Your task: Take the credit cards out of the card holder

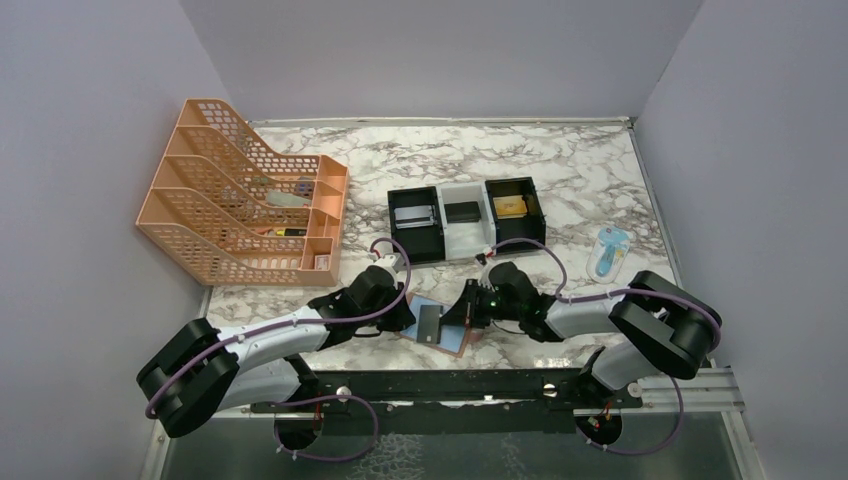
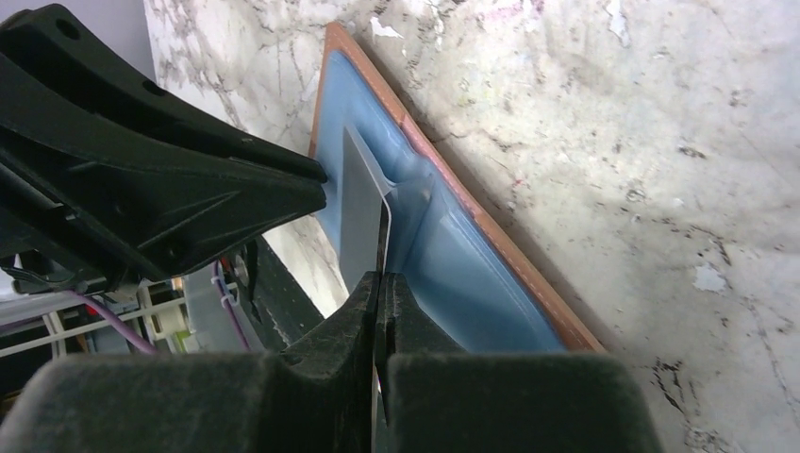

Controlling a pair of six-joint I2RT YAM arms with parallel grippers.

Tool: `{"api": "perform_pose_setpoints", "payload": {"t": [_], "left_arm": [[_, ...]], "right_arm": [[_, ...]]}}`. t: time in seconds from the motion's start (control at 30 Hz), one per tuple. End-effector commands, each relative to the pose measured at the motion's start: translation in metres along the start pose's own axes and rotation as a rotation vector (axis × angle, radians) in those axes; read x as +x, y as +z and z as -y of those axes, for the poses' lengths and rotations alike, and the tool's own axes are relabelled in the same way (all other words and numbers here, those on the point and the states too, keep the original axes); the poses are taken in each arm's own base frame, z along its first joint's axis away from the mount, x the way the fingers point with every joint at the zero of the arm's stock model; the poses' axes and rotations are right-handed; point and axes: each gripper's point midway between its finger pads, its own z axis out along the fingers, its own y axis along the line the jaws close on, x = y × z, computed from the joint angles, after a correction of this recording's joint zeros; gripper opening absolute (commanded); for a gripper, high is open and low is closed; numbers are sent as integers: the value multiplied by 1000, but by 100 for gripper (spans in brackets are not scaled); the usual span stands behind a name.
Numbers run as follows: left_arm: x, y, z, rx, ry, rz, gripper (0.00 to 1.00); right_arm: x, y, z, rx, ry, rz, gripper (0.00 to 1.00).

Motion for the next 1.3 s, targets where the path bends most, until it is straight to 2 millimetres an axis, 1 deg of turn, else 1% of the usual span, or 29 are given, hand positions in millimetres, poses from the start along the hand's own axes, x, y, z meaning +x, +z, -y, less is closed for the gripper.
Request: {"api": "perform_pose_setpoints", "payload": {"t": [0.0,0.2,0.47,0.53,0.67,0.73,0.8,0.9,1.13,1.27], "left_arm": [[4,1,-6,-24,9,-5,19],[3,2,-5,-24,12,-8,19],[-2,0,-4,-21,6,19,19],[-9,-3,4,0,-6,49,22],[-25,-10,38,101,23,126,34],[-27,-10,47,114,39,136,39],[-24,-8,50,116,59,117,40],[-14,1,47,100,79,66,40],[8,18,19,-40,88,-37,27],[12,18,12,-71,95,-53,21]], "right_arm": [[6,-5,6,4,19,-20,1],[4,-7,22,66,86,16,1],[4,-10,24,63,108,39,1],[6,-10,26,67,107,33,1],[7,-9,30,79,109,33,1],[6,-9,32,85,109,38,1],[6,-8,33,94,105,41,1],[6,-7,34,97,98,35,1],[6,-9,33,89,95,36,2],[6,-10,33,86,96,38,5]]}}
